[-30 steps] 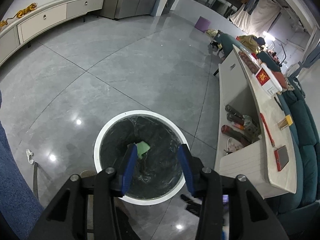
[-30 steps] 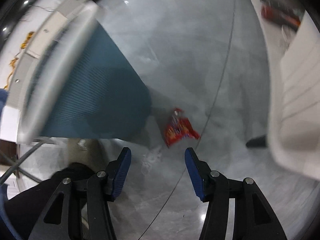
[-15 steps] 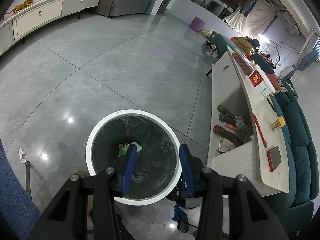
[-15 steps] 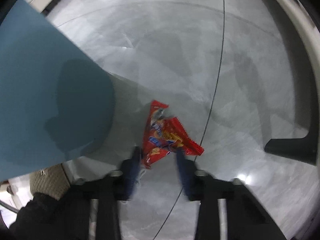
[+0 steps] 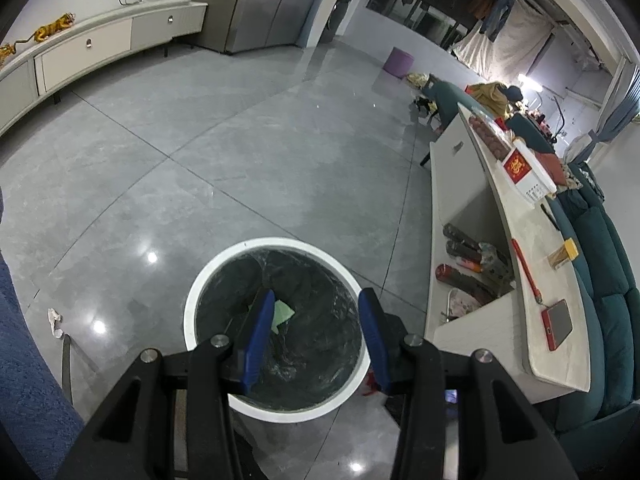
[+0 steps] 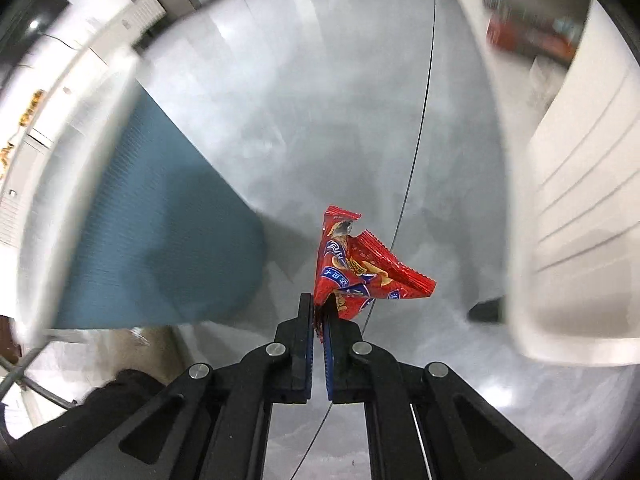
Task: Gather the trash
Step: 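Carry the red chip bag over the bin and open the right tool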
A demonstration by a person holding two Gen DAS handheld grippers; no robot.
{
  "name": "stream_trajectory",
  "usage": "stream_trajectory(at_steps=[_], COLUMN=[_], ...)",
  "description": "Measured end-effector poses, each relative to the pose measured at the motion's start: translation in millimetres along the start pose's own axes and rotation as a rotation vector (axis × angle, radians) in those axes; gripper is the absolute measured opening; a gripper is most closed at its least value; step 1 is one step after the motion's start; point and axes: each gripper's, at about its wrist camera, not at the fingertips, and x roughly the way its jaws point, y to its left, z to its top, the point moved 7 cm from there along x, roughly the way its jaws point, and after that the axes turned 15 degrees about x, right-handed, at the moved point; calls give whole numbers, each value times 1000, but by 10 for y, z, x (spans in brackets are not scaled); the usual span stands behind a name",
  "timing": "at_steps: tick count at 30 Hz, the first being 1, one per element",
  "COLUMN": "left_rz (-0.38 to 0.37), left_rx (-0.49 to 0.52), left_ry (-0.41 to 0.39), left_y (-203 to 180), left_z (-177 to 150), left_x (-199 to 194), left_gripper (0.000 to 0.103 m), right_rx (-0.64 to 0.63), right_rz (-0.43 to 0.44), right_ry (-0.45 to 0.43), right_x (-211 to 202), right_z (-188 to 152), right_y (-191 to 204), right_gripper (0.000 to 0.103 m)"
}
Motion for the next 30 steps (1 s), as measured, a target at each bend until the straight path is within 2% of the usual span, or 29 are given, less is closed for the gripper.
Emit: stream_trajectory(at_steps=[5,7,11,14,15,16,18,20,22,26,30], left_rz=[64,74,87,122,126,131,160,182,200,241,267], left_rx=[-32,-53,-88,-66,-68,-73,-80,-89,-106,-132,-173], left_ry=[-47,-71,-174,-216,-222,-233,-263,-282,-288,-303,-358], left_y=[62,64,30,33,47,68,133,194,260,354,403], left_z=[90,120,165,127,104,73,-33,-149,-295,-553,-784], left_x=[-122,-238,-741,-1149,-1262,-1391,-1702,-1945,-2147,-2468,-2862], left_gripper=[42,42,42,43,51,58,64,67,67,67,67], right_rx=[-79,-118,-213,-278,-293,-311,-346,-365,-361,-398,-449], right_rz=[135,188,279,281,270,255,215,179,180,206,266], right_ry=[-118,-135,-146,-121,-116,-114,-131,-142,-146,-184,-237], right_x=[-975,-1147,-1440,-1357,-1330,-1315,-1324,-1368,-1435,-1779,-2272], right_z=[132,159,231,169,161,153,104,56,31,-55,-209], right_y=[479,736,1375,1763,1862,1956,2050,2144,2188,2440,2755], right_gripper=[4,5,6,7,11,29,54,54,54,54,54])
